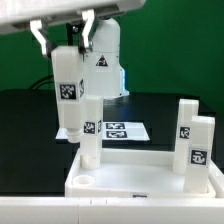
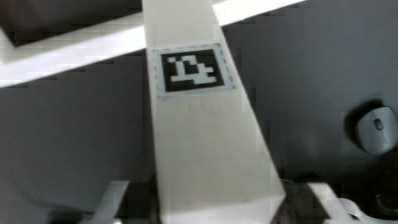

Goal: Assemble desk

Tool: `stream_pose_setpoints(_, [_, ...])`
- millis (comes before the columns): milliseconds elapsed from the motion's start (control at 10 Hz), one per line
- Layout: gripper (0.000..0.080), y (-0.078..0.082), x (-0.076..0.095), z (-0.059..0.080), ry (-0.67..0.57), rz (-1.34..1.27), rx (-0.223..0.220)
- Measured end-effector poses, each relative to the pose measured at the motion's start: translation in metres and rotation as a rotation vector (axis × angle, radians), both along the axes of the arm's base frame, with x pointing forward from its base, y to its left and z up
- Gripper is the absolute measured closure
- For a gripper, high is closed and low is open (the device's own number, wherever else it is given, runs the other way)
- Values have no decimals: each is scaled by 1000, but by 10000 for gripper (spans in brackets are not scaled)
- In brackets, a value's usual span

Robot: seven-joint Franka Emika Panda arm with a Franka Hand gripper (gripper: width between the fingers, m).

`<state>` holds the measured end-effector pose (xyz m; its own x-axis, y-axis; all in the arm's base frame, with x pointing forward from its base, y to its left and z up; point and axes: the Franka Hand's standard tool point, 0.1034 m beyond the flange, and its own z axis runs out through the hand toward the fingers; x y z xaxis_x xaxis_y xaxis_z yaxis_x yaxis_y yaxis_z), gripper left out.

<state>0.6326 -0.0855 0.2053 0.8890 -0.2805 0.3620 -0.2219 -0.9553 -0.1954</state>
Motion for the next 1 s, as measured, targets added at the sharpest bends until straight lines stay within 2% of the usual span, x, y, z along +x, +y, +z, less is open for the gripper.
stream_pose_setpoints(200, [508, -1, 0, 1, -19, -12, -13])
stream_pose_setpoints(300, [508, -1, -6, -3, -85, -45, -76])
stream_pose_setpoints(400, [508, 15, -19, -19, -121, -65, -129])
stream_pose_setpoints(500, [508, 23, -22, -29, -138, -77, -157])
stream_pose_setpoints(600, [508, 29, -21, -39, -151, -107, -171])
stream_pose_setpoints(700, [508, 30, -21, -41, -142, -100, -172])
stream_pose_setpoints(900, [508, 29, -22, -41, -142, -104, -172])
stream_pose_setpoints(1000, [508, 22, -22, -36, -149, -89, -180])
